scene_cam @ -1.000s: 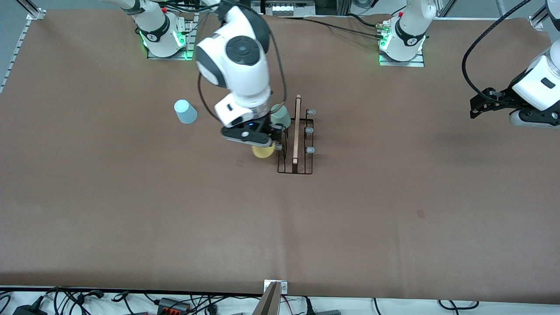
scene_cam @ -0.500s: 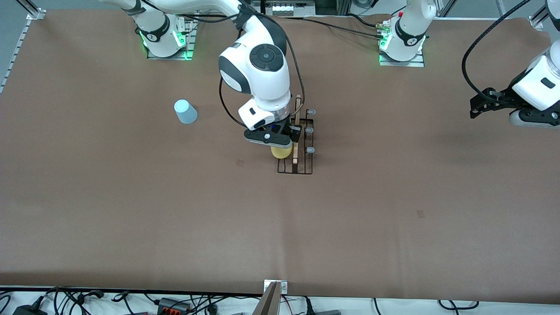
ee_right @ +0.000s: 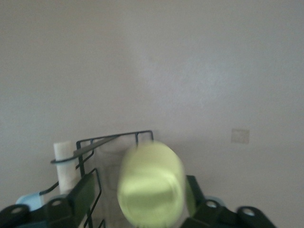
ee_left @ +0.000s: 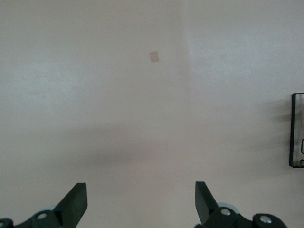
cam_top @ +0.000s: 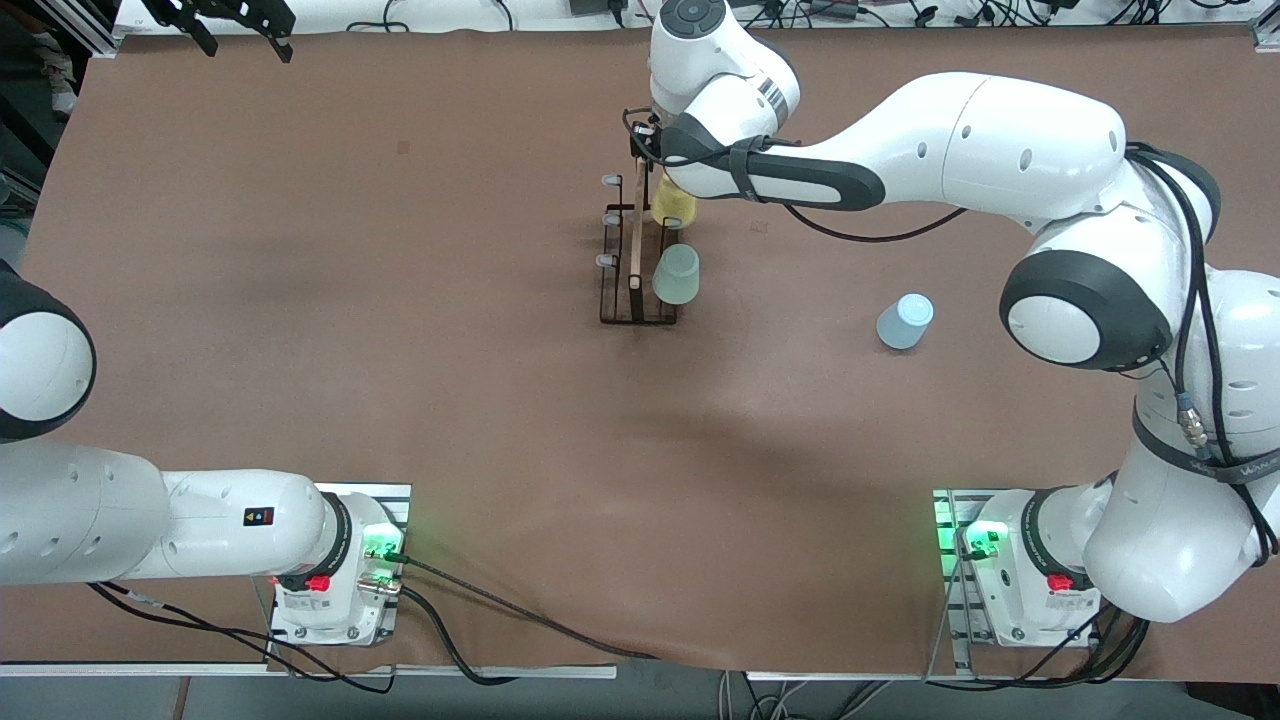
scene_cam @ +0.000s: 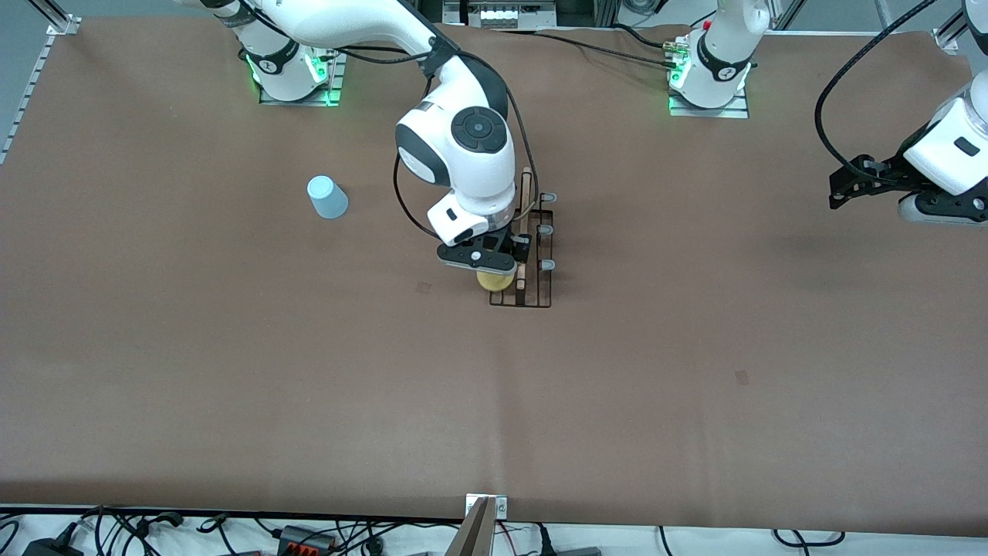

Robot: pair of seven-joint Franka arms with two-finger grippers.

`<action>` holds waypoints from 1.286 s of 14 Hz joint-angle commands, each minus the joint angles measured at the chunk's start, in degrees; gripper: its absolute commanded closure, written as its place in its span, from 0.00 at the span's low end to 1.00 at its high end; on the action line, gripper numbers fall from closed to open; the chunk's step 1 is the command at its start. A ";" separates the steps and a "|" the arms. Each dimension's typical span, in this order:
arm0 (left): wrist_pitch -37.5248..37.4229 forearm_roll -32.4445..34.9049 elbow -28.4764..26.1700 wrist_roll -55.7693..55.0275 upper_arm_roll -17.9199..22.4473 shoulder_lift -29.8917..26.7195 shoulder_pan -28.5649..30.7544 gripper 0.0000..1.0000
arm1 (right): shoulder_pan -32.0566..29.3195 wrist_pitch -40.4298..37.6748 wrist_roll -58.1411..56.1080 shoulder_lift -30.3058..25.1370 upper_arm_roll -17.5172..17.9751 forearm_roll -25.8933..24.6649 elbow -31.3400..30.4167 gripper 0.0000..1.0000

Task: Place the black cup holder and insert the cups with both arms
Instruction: 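Release the yellow cup and withdraw the right gripper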

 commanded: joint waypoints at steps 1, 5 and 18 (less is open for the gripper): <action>-1.08 -1.35 1.38 1.41 -0.05 0.43 0.22 0.00 | -2.24 -3.57 -1.11 -4.79 0.11 -1.00 1.13 0.00; -1.26 -1.26 1.38 1.42 -0.40 0.43 0.14 0.00 | -15.21 -12.62 -11.36 -17.34 5.36 -0.13 -4.47 0.00; -1.35 -1.26 1.38 1.42 -0.67 0.43 0.23 0.00 | -37.06 -34.93 -64.91 -34.69 -14.13 13.68 -7.48 0.00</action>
